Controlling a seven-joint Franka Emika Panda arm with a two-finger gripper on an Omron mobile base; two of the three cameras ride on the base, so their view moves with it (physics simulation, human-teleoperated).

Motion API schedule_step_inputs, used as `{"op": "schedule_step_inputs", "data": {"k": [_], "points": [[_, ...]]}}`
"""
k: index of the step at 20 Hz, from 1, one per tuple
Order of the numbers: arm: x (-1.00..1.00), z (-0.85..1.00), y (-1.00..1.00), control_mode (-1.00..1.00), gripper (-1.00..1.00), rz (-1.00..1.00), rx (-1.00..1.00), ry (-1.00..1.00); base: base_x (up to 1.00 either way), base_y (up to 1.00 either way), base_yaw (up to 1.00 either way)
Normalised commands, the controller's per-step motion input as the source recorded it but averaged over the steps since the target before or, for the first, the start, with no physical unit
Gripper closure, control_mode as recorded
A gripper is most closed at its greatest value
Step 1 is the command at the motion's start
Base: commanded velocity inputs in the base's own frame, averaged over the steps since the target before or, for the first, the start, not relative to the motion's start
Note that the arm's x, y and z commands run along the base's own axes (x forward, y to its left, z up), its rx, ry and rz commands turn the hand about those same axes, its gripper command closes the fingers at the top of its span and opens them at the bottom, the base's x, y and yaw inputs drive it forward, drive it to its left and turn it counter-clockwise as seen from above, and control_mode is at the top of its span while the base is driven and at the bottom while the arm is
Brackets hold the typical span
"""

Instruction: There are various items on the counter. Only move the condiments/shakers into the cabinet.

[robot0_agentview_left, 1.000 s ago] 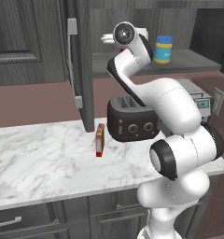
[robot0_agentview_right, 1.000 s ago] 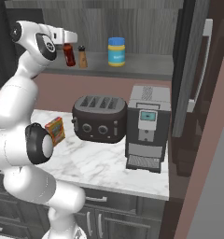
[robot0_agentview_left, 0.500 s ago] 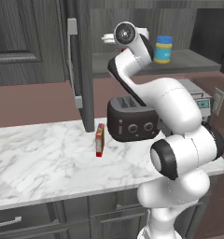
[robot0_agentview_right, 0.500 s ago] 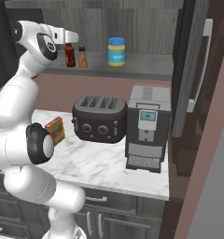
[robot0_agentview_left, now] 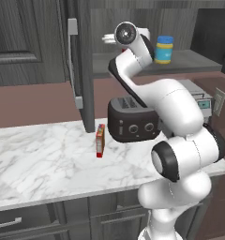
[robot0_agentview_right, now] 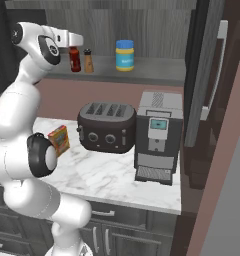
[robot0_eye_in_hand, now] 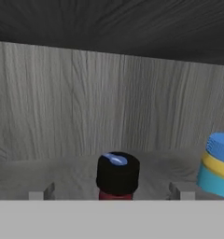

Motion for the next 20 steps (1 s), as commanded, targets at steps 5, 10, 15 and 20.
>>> {"op": "schedule_step_inputs", "data": {"k": [5, 10, 15, 20], "points": [[-0.95, -0.1, 0.0, -1.0, -1.0, 0.0, 0.0, -0.07, 0.0, 0.0, 0.0], [-1.0, -0.14, 0.0, -1.0, -1.0, 0.0, 0.0, -0.18, 0.0, 0.0, 0.0], [-1.0, -0.31, -0.14, -1.0, -1.0, 0.0, 0.0, -0.12, 0.0, 0.0, 0.0], [-1.0, -0.53, -0.44, -1.0, -1.0, 0.0, 0.0, -0.07, 0.0, 0.0, 0.0]]}}
